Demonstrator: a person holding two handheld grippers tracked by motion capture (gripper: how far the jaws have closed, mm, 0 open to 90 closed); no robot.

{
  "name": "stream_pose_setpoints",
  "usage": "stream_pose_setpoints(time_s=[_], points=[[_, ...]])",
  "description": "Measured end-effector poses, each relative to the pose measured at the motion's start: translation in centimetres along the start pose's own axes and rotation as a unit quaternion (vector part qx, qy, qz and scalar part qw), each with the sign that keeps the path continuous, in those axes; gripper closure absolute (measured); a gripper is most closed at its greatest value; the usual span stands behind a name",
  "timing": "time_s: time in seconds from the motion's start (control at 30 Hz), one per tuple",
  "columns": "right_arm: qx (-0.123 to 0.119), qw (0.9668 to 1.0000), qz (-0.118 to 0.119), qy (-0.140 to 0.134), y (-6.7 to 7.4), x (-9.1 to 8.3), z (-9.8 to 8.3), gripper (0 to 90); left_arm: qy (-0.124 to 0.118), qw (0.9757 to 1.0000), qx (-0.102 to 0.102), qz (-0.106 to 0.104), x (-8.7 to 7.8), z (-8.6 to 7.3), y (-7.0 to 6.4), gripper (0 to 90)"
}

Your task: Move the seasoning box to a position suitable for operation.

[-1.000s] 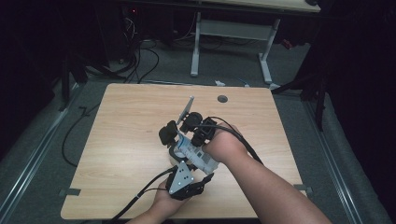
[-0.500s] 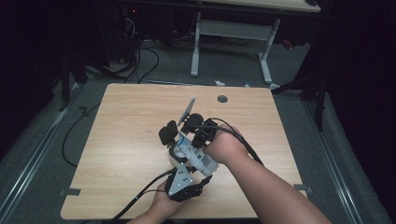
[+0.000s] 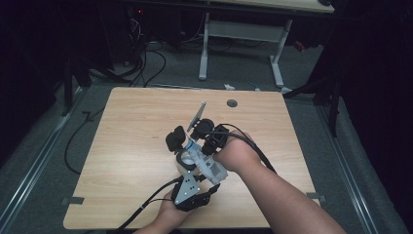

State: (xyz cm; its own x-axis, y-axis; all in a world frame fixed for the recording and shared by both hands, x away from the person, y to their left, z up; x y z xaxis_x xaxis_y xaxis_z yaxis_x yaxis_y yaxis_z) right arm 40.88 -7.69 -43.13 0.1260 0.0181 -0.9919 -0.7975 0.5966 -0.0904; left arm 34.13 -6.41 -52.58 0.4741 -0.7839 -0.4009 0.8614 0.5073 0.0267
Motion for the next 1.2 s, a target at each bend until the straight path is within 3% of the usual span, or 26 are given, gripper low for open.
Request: stream_pose_setpoints(time_s=[0.4, 0.6, 0.87, 1.03, 1.2], points=[[0.004, 1.0000, 0.003, -0.004, 0.2, -0.1, -0.4, 90.0, 0.005, 0.9999, -0.009, -0.003, 0.3, -0.7, 0.0, 56.2], [0.005, 1.0000, -0.001, -0.006, 0.0, -0.1, -0.4, 90.0, 0.005, 0.9998, -0.006, -0.018, 0.6, -0.6, -0.9, 54.1], [0.005, 1.0000, 0.000, -0.007, 0.0, 0.3, -0.3, 90.0, 0.004, 0.9986, 0.018, -0.049, 0.6, -0.3, -3.2, 56.7], [0.007, 1.0000, -0.001, -0.006, 0.0, 0.5, -0.3, 90.0, 0.003, 0.9980, 0.015, -0.062, 0.8, 0.2, -4.0, 54.9], [0.009, 0.9999, 0.005, -0.009, 0.1, 0.8, -0.3, 90.0, -0.001, 0.9968, 0.027, -0.076, 1.1, 1.0, -5.0, 54.2]])
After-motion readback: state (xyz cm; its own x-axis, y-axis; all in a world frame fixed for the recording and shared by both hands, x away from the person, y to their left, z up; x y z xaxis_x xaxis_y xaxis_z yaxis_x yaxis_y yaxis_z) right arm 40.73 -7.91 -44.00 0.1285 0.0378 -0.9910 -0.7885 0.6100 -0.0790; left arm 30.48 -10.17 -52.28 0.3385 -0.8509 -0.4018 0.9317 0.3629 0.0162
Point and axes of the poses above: each handheld gripper's, and its own axes: x roughly forward along the jaws, z roughly out of its top, y roughly to its left, the point moved 10 cm from there along x, roughly forward along the jaws, and after that the axes turned 8 degrees about y, right-handed, at the moved point
